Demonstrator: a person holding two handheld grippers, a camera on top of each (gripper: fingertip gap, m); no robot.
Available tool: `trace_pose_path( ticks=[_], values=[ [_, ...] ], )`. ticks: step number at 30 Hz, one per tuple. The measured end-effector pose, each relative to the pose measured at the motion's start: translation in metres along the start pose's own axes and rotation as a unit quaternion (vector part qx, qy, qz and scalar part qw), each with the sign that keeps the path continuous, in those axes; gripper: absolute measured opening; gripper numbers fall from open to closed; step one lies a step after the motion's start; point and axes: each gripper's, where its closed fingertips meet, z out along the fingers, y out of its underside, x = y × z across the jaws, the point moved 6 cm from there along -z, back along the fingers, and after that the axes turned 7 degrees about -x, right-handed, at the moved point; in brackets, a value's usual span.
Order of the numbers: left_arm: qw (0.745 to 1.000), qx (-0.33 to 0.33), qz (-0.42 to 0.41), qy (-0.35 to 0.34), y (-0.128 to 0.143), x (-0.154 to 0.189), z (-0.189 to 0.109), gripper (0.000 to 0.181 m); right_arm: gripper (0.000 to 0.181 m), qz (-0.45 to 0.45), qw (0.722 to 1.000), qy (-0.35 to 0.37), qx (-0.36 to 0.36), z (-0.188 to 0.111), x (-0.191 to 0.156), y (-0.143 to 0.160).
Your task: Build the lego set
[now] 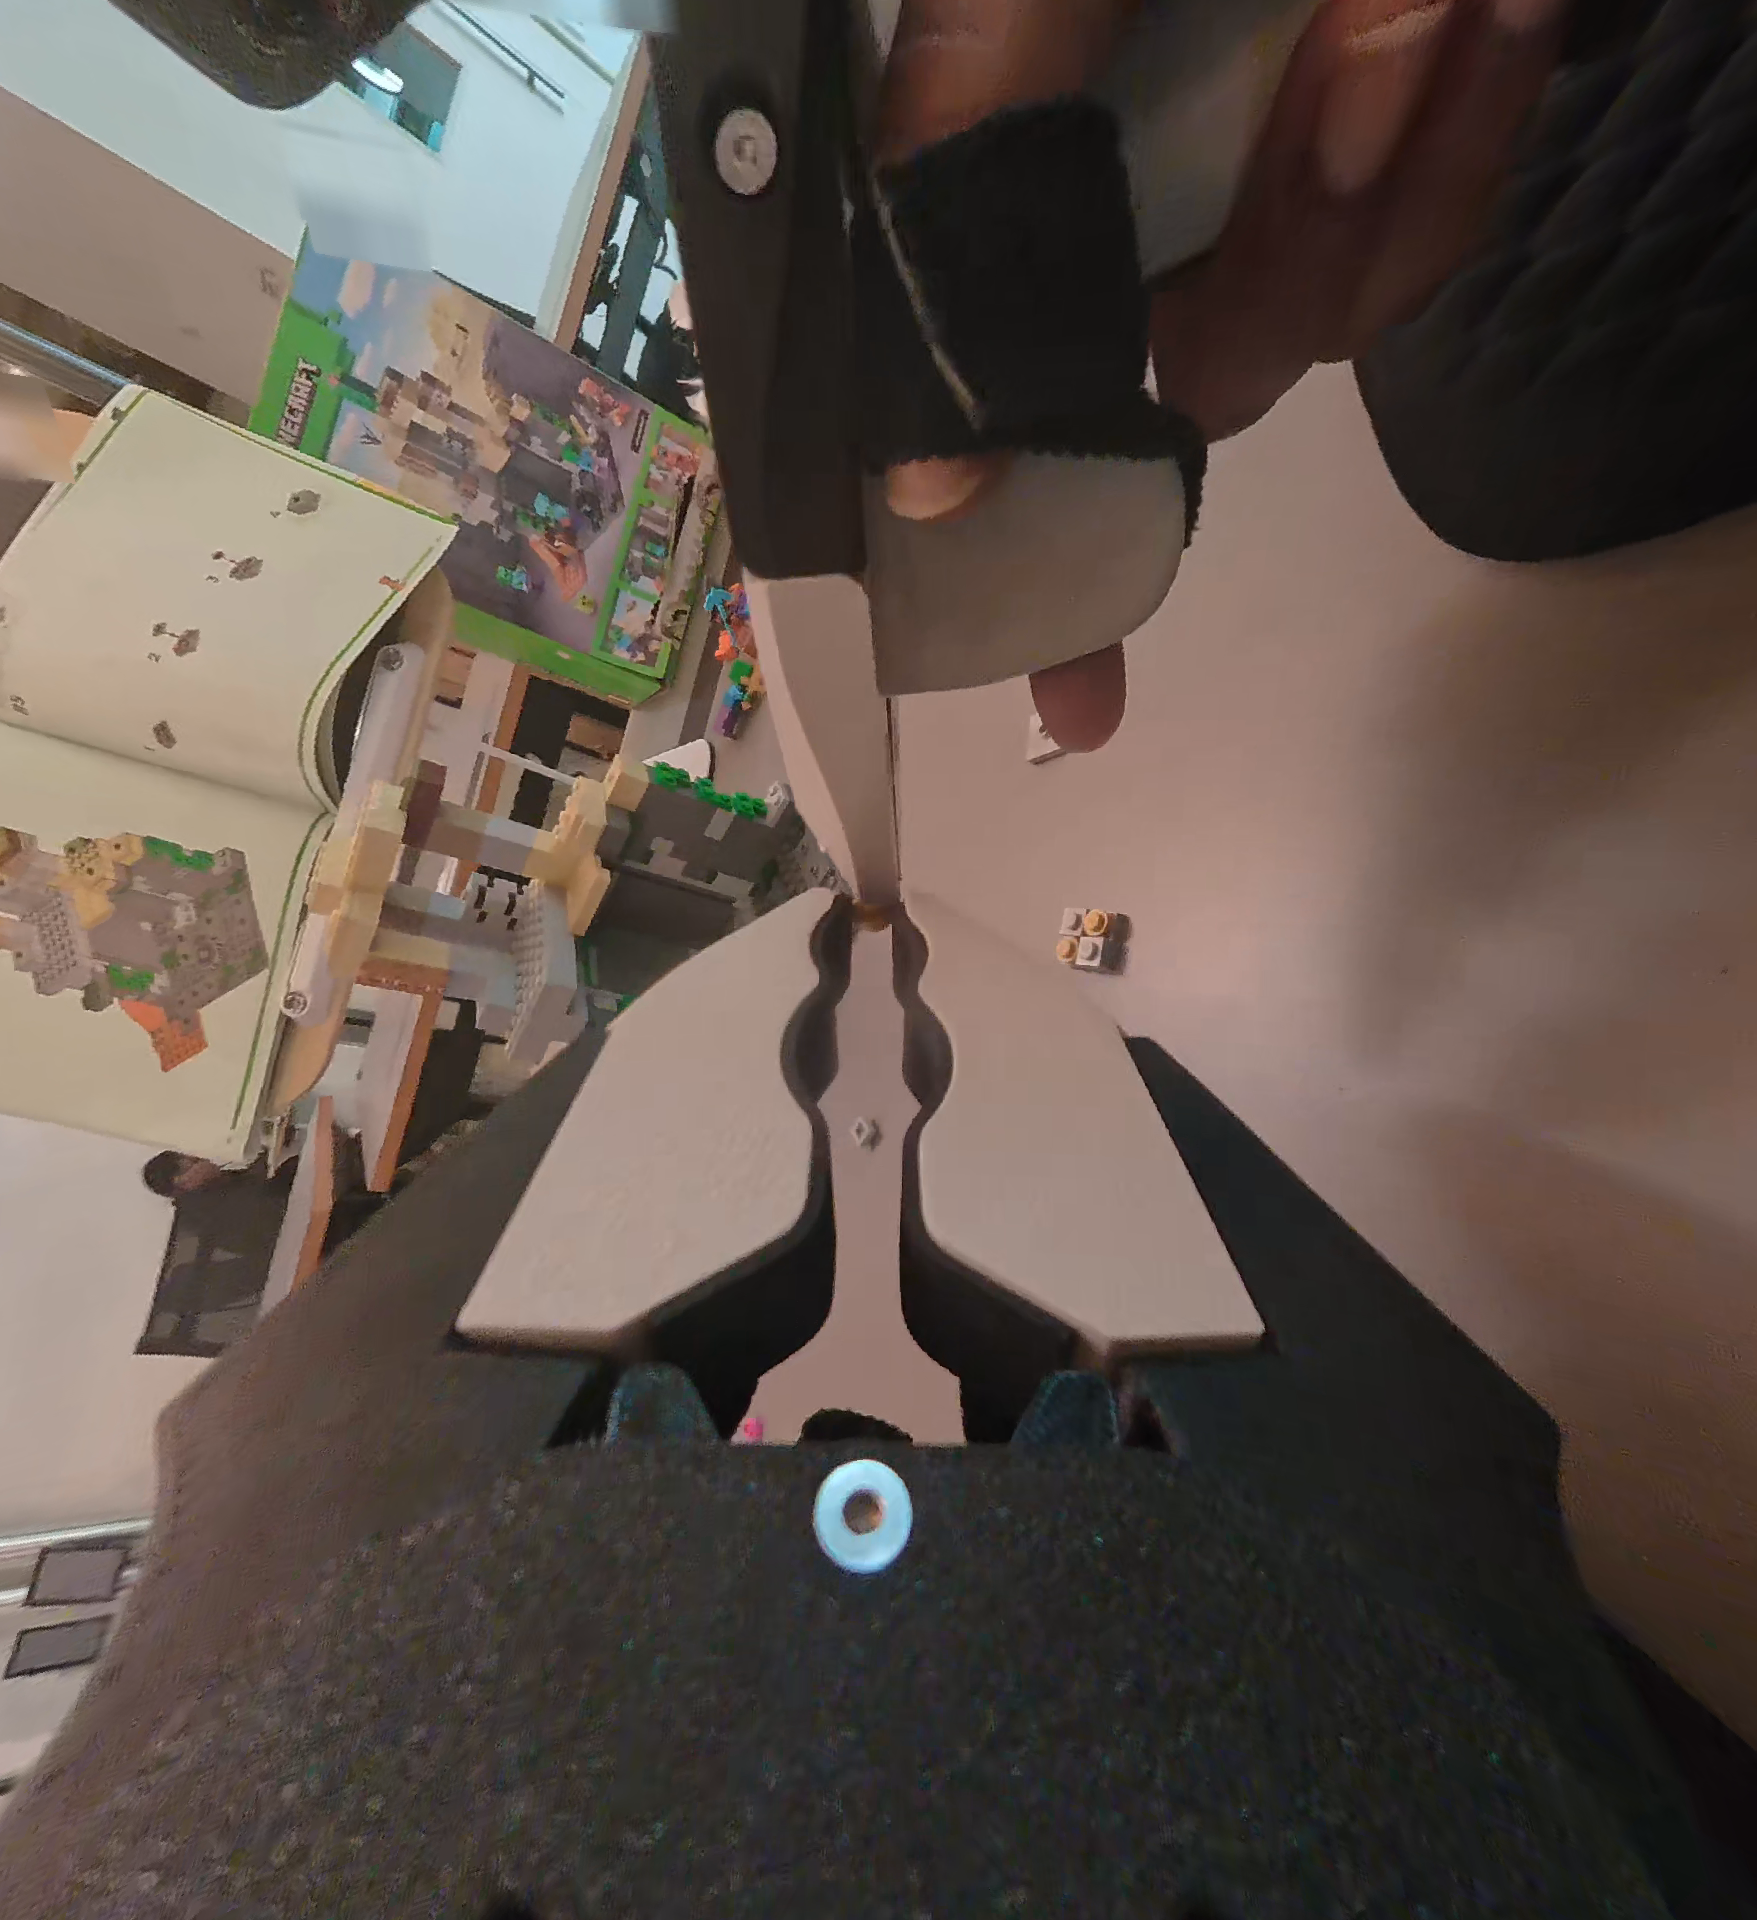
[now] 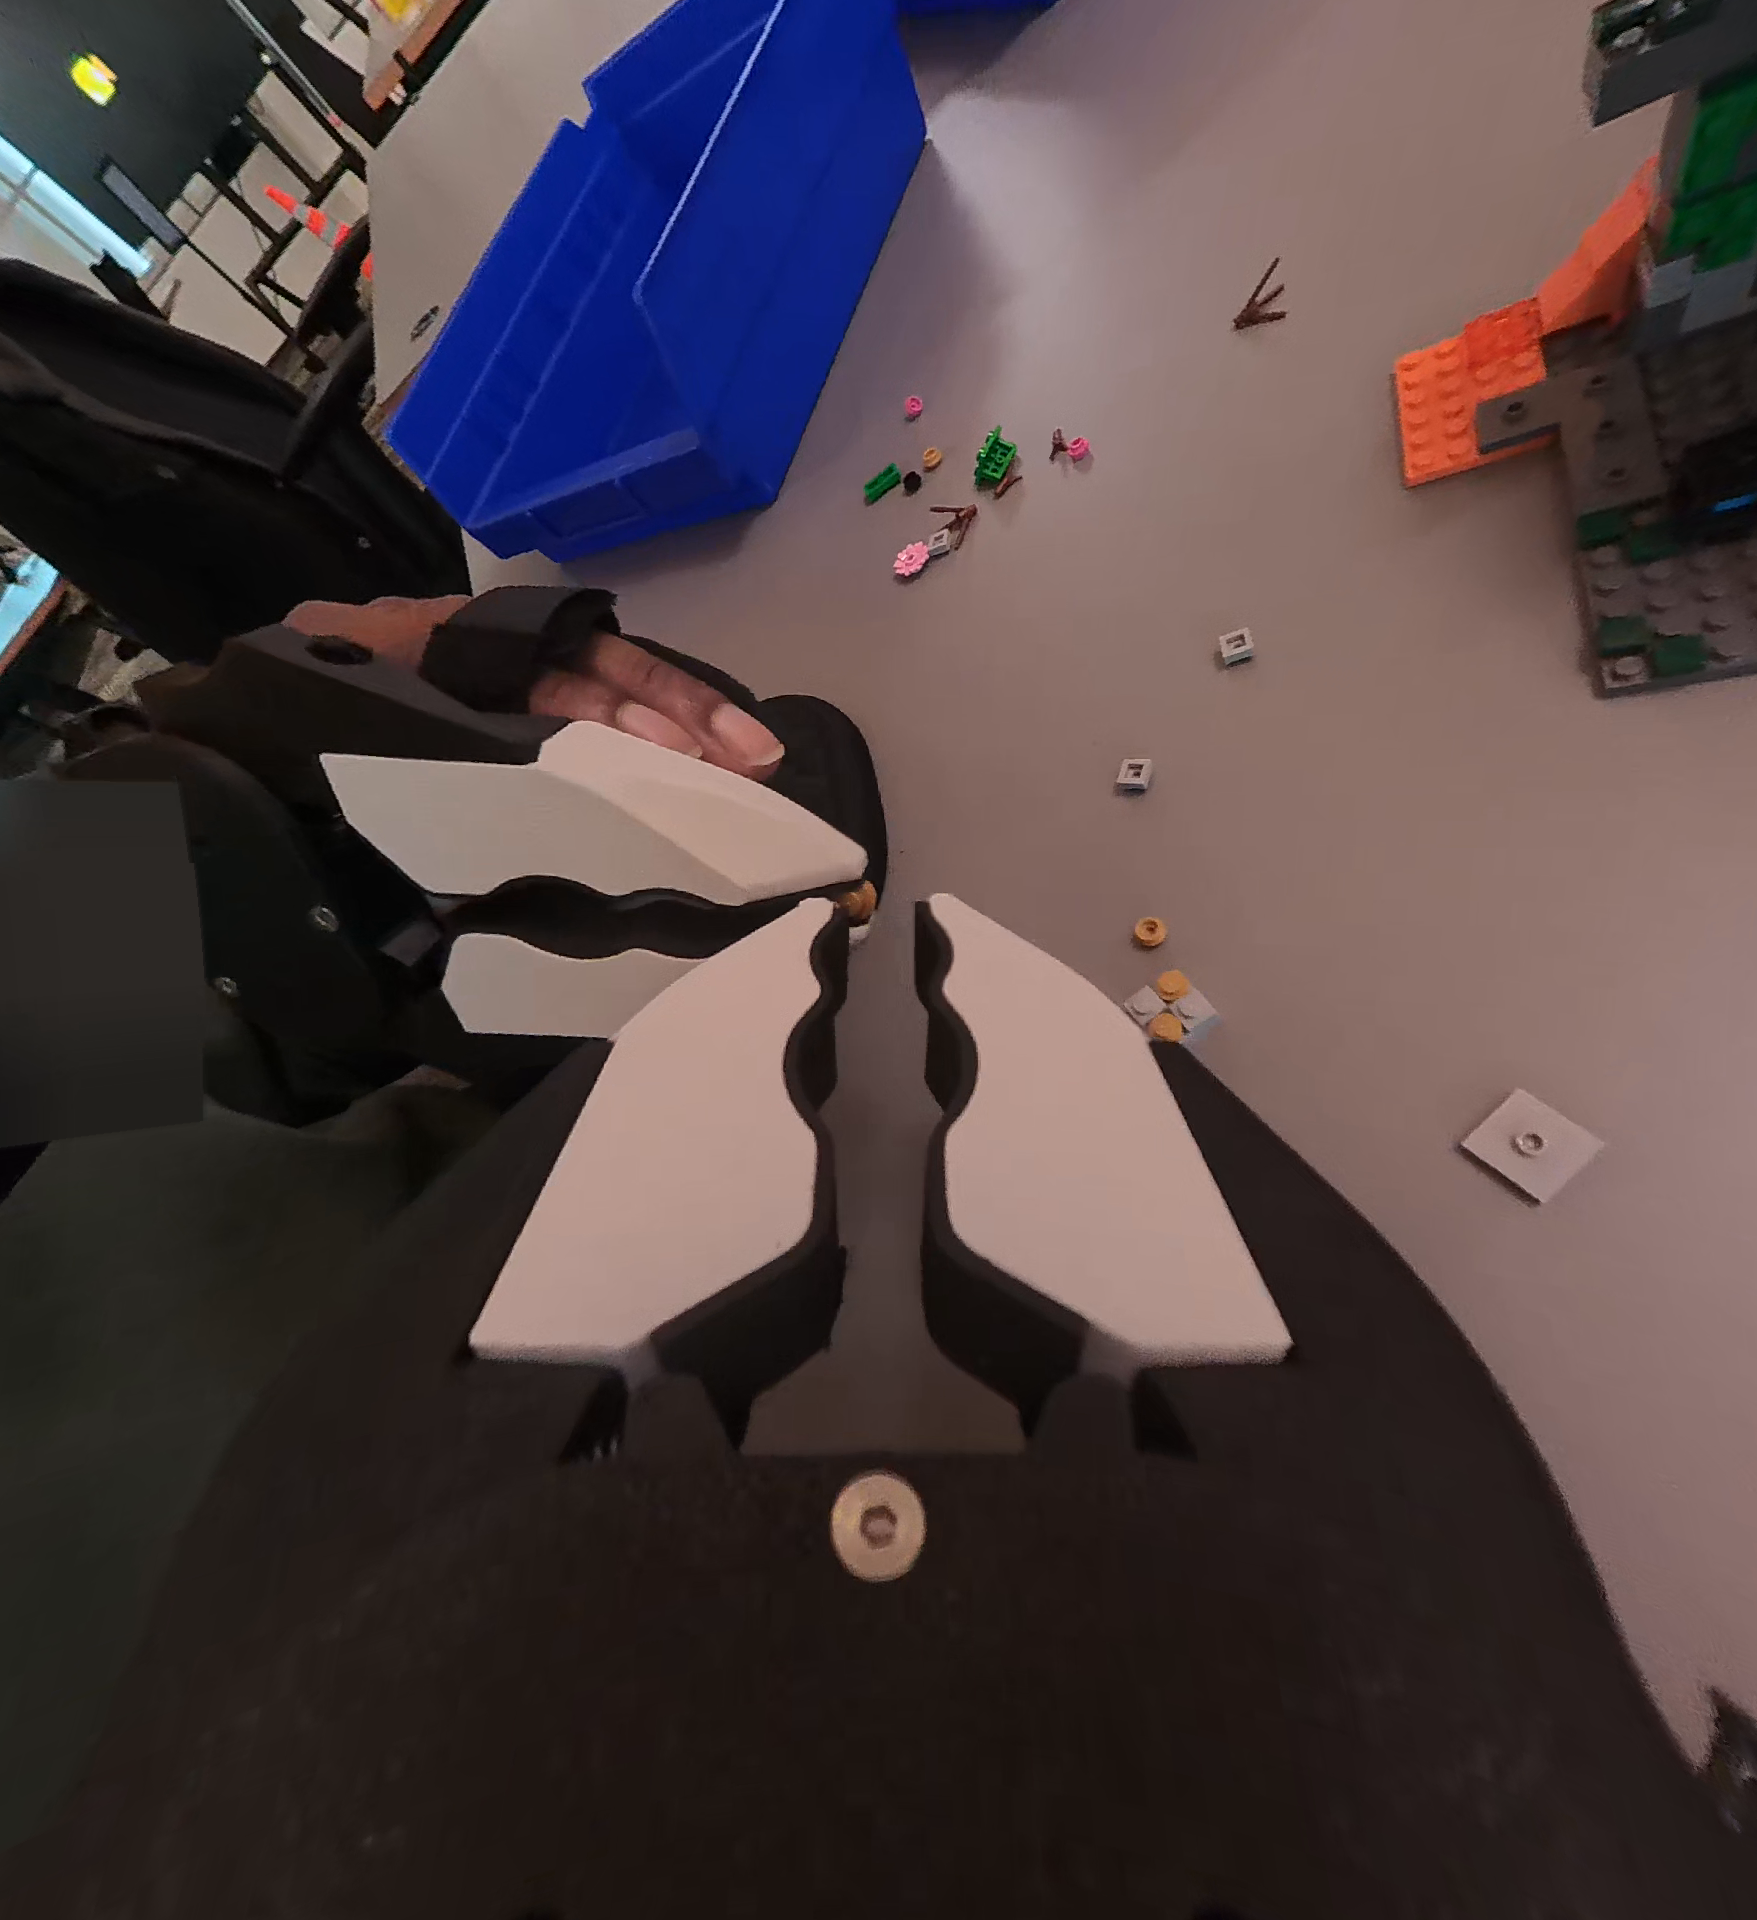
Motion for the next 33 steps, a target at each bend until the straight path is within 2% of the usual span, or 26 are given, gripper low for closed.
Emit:
trace_pose_path(
  ticks=[8, 16, 21, 26, 33],
  values=[
    [1.000, -0.016, 0.011, -0.012, -0.001, 0.004, 0.003, 0.007, 0.019, 0.004, 0.999, 0.036, 0.011, 0.001, 0.003, 0.005],
    [1.000, -0.015, 0.003, -0.006, -0.003, 0.007, 0.002, 0.007, 0.025, 0.019, 1.000, 0.017, 0.012, -0.003, 0.004, 0.010],
    [1.000, -0.014, 0.005, -0.007, -0.005, 0.007, 0.003, 0.007, 0.022, 0.014, 1.000, 0.024, 0.015, -0.005, 0.001, 0.010],
    [1.000, 0.005, -0.004, -0.005, -0.008, 0.006, 0.000, 0.007, 0.020, 0.026, 0.999, -0.011, 0.030, -0.008, 0.000, 0.010],
    [0.994, 0.079, -0.071, 0.016, -0.014, -0.002, -0.012, 0.007, 0.018, 0.056, 0.989, -0.113, 0.071, -0.015, -0.007, 0.008]
  ],
)
